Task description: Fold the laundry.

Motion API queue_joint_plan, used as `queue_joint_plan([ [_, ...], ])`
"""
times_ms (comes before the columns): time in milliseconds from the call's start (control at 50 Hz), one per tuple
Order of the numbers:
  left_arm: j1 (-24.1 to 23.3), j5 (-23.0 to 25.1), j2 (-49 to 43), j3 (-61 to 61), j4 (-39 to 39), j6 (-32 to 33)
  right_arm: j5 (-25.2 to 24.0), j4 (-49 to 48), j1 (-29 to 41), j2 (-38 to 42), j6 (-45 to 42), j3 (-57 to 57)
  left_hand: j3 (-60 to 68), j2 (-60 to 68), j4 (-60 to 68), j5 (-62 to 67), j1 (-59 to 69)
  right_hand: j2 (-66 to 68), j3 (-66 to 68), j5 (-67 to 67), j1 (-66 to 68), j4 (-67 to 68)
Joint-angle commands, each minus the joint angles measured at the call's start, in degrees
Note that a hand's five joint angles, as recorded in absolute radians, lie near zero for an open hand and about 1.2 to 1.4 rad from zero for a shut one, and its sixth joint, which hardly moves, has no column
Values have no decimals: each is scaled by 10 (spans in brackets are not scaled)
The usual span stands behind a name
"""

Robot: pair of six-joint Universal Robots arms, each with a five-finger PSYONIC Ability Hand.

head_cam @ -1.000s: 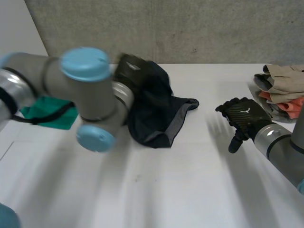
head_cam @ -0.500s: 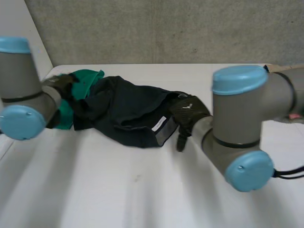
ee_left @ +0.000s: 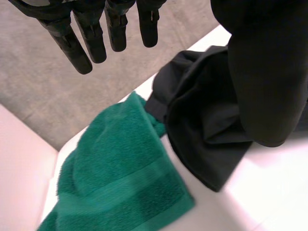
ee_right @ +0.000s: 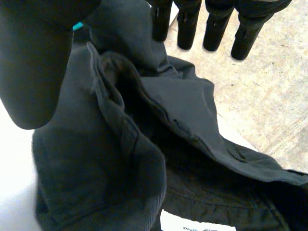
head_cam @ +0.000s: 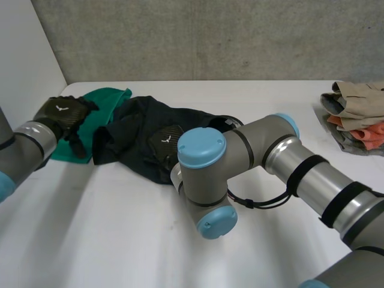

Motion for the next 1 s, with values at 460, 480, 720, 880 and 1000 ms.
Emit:
queue_joint_plan([
  [460,-137,-98,-46,138,2,-3,-54,8,-204,-397,72,321,677,682,684,670,678,637,639,638,632,644],
  [480,-138,-97,-24,131,2,-14,-55,11,-210,-412,74,328,677,682,684,670,678,637,639,638,632,644],
  [720,-152,-43,141,87,-2,-123,-102,49,-289,-507,127,340,677,682,684,670,678,637,639,638,632,644],
  [880,-161,-88,-5,124,-11,-110,-79,35,-301,-405,129,310,677,682,684,670,678,637,639,638,632,644],
  [1000,-169,-118,-142,190,-49,-111,-36,26,-281,-278,109,262,677,682,684,670,678,637,639,638,632,644],
])
